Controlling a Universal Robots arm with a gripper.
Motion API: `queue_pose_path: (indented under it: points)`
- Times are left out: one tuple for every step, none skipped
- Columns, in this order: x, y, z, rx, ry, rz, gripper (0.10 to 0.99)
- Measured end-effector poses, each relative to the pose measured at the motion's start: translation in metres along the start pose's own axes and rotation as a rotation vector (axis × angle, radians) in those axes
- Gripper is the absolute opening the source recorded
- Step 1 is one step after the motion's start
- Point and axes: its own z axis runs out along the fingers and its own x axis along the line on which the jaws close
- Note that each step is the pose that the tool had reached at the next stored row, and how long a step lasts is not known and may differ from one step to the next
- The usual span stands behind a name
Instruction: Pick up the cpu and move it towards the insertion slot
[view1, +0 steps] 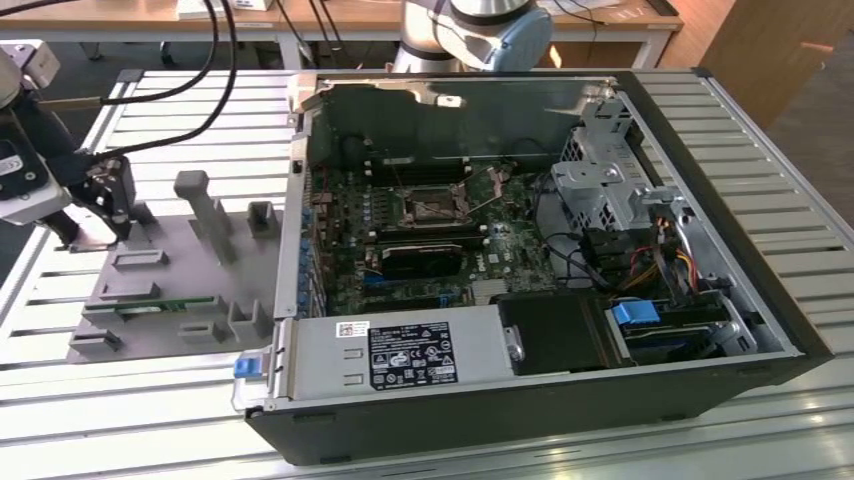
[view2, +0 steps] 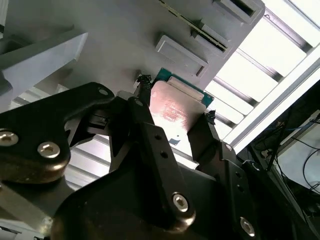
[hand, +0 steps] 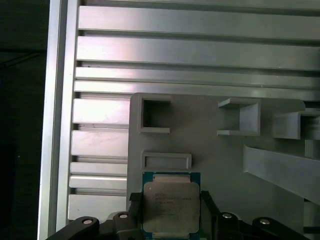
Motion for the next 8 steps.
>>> queue_pose_path:
  points:
    - [0.0,0.0001,-0.0026,0.0,0.0,0.0,0.541]
    - [-0.0001,0.0002,-0.0052,0.0,0.0,0.0,0.541]
    - [-0.0001,0.0003,-0.0079,0.0,0.0,0.0,0.541]
    - [-0.0001,0.0004,-0.0104,0.0,-0.0001,0.0,0.541]
    - [-0.0001,0.0005,-0.0128,0.0,-0.0001,0.0,0.541]
    - [-0.0002,0.0006,-0.0155,0.0,0.0,0.0,0.541]
    - [-0.0002,0.0008,-0.0181,0.0,-0.0001,0.0,0.541]
    - [-0.0003,0.0009,-0.0206,0.0,-0.0002,0.0,0.541]
